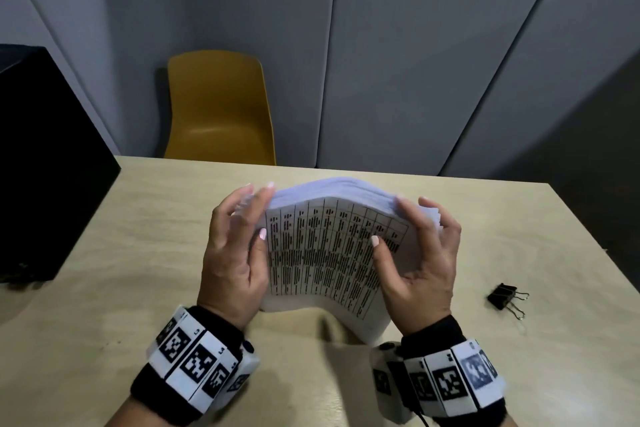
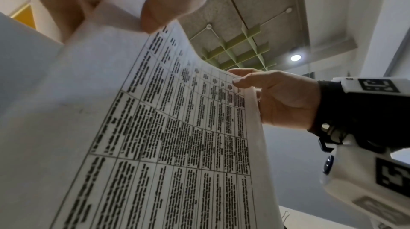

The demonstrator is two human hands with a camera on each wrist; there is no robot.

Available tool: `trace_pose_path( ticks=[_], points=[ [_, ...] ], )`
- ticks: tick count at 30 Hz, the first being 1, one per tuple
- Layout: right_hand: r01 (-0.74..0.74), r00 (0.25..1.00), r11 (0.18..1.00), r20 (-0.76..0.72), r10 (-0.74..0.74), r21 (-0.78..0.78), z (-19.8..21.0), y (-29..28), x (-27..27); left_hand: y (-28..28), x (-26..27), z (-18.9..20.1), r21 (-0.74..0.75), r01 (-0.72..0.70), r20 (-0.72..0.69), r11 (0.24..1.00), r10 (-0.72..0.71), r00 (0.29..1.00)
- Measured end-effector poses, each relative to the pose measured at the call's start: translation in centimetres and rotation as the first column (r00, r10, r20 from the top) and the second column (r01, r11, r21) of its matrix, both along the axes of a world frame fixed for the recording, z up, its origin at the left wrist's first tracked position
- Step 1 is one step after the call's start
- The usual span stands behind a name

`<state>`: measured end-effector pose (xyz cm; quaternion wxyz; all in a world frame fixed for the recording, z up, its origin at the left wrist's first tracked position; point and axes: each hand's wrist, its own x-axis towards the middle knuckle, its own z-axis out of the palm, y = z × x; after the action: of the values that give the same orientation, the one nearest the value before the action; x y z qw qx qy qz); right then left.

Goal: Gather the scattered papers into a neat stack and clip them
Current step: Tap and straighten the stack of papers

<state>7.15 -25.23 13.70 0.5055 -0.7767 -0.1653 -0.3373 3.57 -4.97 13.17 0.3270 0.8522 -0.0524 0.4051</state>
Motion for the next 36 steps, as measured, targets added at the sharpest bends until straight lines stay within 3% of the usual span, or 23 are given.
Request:
trace_pose_path(
  ticks=[16,18,19,21,22,26,31,33,36],
  points=[
    [-0.046,0.998,0.999,-0.037,0.047,0.013,0.1,-0.7,-0.3,0.5,-0.5,0.9,-0.02,0.046,-0.092,0.999,-0.047,0.995],
    [-0.066,0.991,0.991,-0.104,0.078,0.113,-0.1,-0.6,-0.4,0.6,-0.4,0.8,-0.14,0.037,-0.096,0.989,-0.05,0.994],
    [-0.08,0.98,0.976,-0.163,0.114,0.202,-0.4,-0.6,-0.3,0.7,-0.4,0.7,-0.285,0.042,-0.115,0.958,-0.078,0.99],
    [-0.086,0.937,0.913,-0.279,0.21,0.398,-1.1,-1.3,0.1,1.2,-0.2,0.2,-0.592,0.061,-0.174,0.803,-0.202,0.964],
    [-0.1,0.906,0.883,-0.325,0.271,0.459,-1.5,-1.8,0.3,1.6,0.0,-0.4,-0.668,0.074,-0.209,0.741,-0.282,0.936],
    [-0.192,0.778,0.888,-0.486,0.397,0.419,-2.4,-2.0,0.9,1.7,0.5,-2.7,-0.653,0.015,-0.406,0.758,-0.366,0.837],
    [-0.183,0.841,0.868,-0.384,0.382,0.462,-2.7,-1.7,0.6,0.4,0.4,-1.4,-0.643,0.084,-0.265,0.762,-0.323,0.909],
    [-0.181,0.829,0.864,-0.4,0.391,0.47,-3.3,-1.7,0.6,0.6,0.2,-2.0,-0.687,0.124,-0.24,0.716,-0.385,0.891],
    [-0.227,0.769,0.89,-0.488,0.413,0.395,-4.5,-1.3,0.5,0.9,0.2,-3.6,-0.717,0.083,-0.322,0.693,-0.434,0.841]
  ],
)
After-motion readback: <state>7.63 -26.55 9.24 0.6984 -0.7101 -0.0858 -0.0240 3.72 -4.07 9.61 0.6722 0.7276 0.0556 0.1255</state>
